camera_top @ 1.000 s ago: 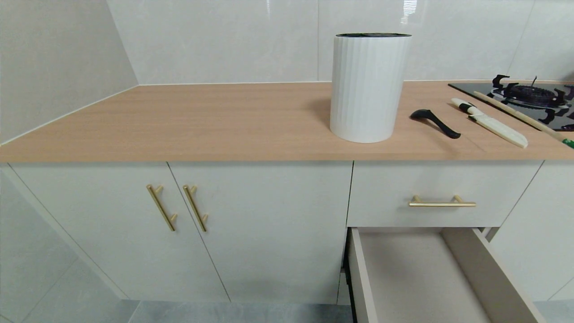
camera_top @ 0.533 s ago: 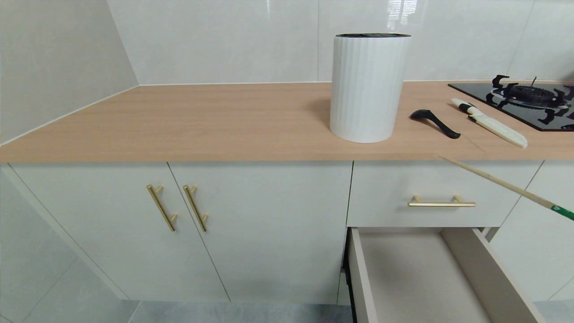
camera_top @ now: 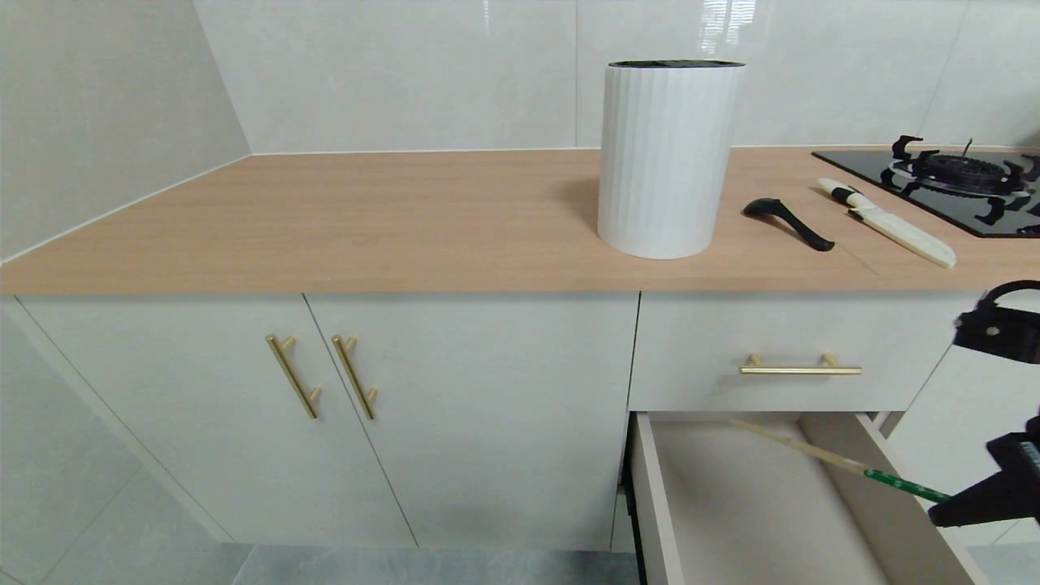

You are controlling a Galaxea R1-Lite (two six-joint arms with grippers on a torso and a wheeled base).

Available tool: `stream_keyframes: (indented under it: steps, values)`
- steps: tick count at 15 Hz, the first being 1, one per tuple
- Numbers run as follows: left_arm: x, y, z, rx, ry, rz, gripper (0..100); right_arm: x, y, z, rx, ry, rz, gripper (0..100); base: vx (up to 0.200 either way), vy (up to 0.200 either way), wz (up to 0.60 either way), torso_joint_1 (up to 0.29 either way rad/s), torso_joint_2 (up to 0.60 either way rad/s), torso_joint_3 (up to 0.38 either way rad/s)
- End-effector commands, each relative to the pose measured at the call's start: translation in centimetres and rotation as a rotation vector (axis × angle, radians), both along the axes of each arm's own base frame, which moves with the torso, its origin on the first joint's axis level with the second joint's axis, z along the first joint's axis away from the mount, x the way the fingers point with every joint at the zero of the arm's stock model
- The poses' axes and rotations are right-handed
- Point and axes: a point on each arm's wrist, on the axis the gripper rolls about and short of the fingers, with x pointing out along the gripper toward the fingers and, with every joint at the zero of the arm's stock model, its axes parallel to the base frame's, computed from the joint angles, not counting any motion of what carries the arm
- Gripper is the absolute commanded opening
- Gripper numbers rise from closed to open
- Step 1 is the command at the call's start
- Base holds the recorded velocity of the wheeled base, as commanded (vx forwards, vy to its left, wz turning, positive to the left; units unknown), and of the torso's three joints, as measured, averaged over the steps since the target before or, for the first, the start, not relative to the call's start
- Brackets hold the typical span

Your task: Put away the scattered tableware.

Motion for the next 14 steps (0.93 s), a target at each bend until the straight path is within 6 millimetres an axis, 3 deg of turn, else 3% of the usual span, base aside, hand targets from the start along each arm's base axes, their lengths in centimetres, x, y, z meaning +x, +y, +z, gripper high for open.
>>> stream_keyframes:
  steps: [1,8,9,11,14]
  values:
    - [0.0,0.0,0.0,-0.001,0.001,0.001,100,3.3,1.6,-3.7,-0.049,0.133,0.008,0,0.000,0.000,0.00,0.000,0.00,0.000]
    - [0.0,0.0,0.0,-0.001,0.001,0.001,100,8.0,3.3,-9.8,-0.075,0.155,-0.088,0,0.000,0.000,0.00,0.000,0.00,0.000]
    - [0.0,0.0,0.0,-0.001,0.001,0.001,100,8.0,3.3,-9.8,-0.075,0.155,-0.088,0,0.000,0.000,0.00,0.000,0.00,0.000]
    - [0.0,0.0,0.0,-0.001,0.001,0.001,100,10.3,4.1,-12.5,-0.090,0.157,-0.157,0,0.000,0.000,0.00,0.000,0.00,0.000]
    - [0.0,0.0,0.0,-0.001,0.001,0.001,100,11.3,4.4,-15.2,-0.108,0.099,-0.185,0,0.000,0.000,0.00,0.000,0.00,0.000]
